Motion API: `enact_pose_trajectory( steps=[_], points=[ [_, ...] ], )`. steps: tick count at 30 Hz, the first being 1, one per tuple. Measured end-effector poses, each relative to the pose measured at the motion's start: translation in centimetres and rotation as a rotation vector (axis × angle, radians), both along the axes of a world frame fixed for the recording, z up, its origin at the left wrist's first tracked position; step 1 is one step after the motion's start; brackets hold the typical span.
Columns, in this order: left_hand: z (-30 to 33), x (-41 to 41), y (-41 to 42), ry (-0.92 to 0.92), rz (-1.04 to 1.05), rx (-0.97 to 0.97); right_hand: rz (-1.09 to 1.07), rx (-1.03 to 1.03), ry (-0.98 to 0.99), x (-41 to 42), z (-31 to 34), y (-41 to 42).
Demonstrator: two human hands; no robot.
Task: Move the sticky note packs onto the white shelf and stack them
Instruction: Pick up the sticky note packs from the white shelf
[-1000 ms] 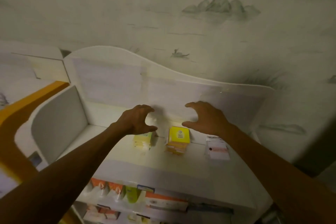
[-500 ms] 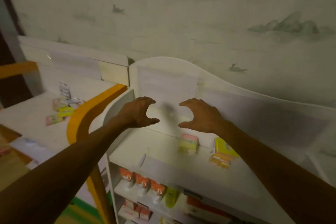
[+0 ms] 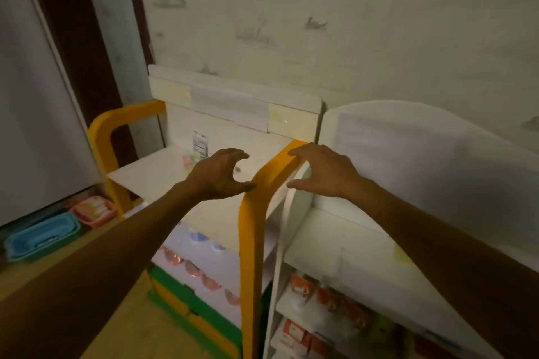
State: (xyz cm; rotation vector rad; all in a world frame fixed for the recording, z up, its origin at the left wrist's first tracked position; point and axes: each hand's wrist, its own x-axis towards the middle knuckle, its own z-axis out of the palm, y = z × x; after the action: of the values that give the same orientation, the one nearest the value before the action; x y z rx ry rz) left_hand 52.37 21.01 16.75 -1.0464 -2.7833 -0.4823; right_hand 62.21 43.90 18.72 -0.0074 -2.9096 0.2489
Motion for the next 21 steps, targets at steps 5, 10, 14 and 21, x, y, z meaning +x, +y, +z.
enact_pose_trajectory(
  steps=[5,10,14,21],
  points=[
    [-1.6,-3.2,-7.4,-0.029,0.108,-0.014,0.057,0.023,0.008,-4.7,-0.9,-6.5],
    [-3.2,-6.8,-12.6,-0.049,0.177,-0.060,0.082,0.000,0.011,-9.8,-2.2,-10.9],
    [-4.1,-10.3,-15.2,-0.039,0.204,-0.060,0.126,-0.059,0.005,-14.9,-3.4,-13.2],
    [-5.1,-19.9,-17.7,-0.074,0.240,-0.140,0.113,-0.103,-0.017,-25.7,-4.8,-14.8]
  ],
)
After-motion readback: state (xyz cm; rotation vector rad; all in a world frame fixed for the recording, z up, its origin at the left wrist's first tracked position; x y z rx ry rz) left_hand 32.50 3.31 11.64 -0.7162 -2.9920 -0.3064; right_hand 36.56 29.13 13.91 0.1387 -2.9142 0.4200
